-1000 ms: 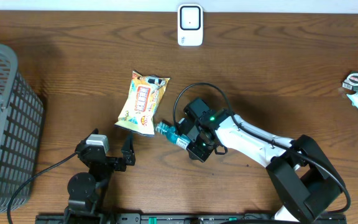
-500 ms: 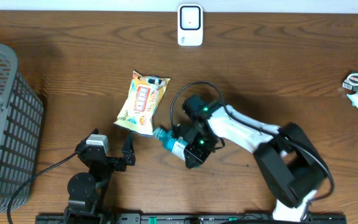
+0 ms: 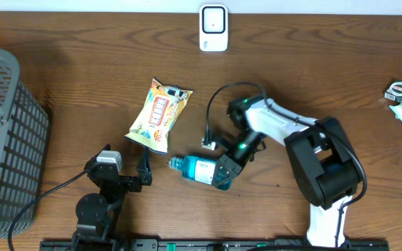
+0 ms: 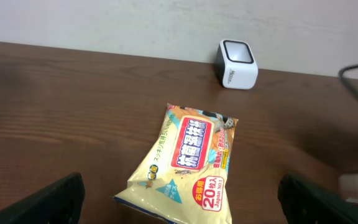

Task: Scan the item barcode

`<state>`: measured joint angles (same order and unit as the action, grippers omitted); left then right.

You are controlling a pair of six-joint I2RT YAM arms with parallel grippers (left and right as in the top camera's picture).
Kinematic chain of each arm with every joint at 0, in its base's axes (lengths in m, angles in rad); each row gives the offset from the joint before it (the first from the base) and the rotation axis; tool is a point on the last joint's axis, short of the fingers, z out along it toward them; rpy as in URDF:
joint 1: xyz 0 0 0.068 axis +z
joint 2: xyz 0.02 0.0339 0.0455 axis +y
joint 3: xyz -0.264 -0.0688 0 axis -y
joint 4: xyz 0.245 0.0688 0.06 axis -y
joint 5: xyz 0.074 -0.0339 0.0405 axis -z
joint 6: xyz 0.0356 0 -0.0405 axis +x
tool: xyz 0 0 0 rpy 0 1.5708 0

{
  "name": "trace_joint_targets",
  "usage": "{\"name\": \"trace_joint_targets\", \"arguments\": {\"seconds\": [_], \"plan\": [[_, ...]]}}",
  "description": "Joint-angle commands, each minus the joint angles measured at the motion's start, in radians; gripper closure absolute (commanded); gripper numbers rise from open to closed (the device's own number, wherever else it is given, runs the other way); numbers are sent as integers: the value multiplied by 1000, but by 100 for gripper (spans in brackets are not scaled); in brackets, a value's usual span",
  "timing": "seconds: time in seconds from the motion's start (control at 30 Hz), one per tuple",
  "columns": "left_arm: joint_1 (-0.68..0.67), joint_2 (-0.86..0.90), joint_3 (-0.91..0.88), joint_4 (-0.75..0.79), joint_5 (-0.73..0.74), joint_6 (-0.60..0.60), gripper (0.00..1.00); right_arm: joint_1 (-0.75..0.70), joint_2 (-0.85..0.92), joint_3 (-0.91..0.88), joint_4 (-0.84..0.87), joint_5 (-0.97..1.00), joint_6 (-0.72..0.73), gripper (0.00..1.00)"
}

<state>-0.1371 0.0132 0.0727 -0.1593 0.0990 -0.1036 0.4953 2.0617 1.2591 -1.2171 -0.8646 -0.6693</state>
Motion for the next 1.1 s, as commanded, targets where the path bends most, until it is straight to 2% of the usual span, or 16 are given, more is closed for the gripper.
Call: {"name": "trace_joint_targets", "arguments": {"seconds": [0.0, 0.07, 0.3, 0.57, 0.67, 0.87, 1.07], "plan": [[4, -2, -16, -24, 6, 10, 2, -40, -34, 49, -102, -225, -350, 99], [4, -2, -16, -24, 6, 10, 2, -50, -40, 49, -123, -238, -402, 99], [4, -2, -16, -24, 6, 10, 2, -47, -42, 48, -132, -294, -402, 99], [4, -2, -16, -24, 6, 10, 2, -50, -42, 52, -119, -237, -402, 99], [4, -2, -16, -24, 6, 10, 2, -50, -42, 81, -13, -197, -339, 99], [4, -2, -16, -24, 6, 10, 2, -49, -42, 184, 356, 17, -23, 99], [4, -2, -16, -24, 6, 10, 2, -48, -42, 198, 709, 302, 59, 99]]}}
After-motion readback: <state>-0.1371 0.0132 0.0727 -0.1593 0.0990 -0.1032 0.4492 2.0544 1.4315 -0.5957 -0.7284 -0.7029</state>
